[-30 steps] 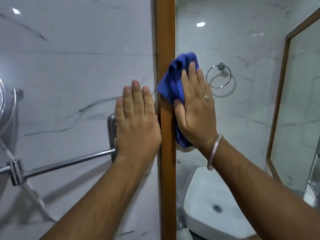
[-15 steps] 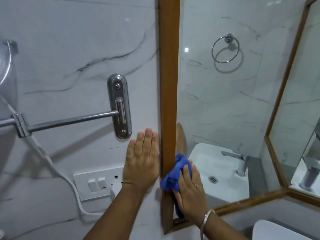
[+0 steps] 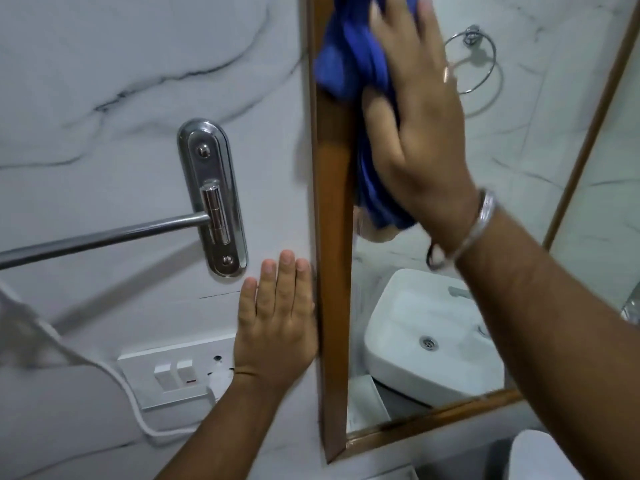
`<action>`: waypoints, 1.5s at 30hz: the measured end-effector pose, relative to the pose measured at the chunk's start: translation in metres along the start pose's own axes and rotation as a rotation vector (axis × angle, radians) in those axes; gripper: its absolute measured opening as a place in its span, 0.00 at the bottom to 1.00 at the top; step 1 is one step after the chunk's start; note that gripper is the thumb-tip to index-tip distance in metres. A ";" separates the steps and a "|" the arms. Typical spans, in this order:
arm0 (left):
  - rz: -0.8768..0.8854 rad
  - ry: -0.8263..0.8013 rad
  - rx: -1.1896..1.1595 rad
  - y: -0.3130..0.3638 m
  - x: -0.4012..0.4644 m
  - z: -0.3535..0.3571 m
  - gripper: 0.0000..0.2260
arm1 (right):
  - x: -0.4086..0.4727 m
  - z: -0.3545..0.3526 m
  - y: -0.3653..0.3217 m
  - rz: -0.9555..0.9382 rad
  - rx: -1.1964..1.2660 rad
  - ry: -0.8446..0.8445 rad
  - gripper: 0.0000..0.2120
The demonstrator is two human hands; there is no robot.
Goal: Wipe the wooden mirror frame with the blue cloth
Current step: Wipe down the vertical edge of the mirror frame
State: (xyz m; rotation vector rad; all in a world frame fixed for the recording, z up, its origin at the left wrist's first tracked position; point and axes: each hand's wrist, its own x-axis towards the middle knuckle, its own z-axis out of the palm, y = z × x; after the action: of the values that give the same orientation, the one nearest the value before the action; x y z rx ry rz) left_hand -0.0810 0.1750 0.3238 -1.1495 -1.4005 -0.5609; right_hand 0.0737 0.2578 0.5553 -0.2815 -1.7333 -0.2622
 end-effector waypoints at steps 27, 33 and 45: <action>-0.012 -0.022 -0.006 -0.002 0.001 -0.002 0.32 | 0.036 -0.002 0.005 0.323 0.436 -0.090 0.18; -0.010 0.009 -0.010 0.000 0.000 -0.002 0.33 | -0.095 0.021 -0.014 0.166 -0.038 -0.048 0.27; 0.019 -0.044 0.058 -0.004 -0.005 0.003 0.31 | -0.466 0.062 -0.097 1.108 0.179 -0.714 0.43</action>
State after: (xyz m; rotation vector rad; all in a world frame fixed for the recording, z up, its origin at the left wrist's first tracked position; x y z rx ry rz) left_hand -0.0863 0.1749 0.3199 -1.1331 -1.4328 -0.4812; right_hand 0.0645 0.1670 0.0837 -1.2429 -1.9791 0.8908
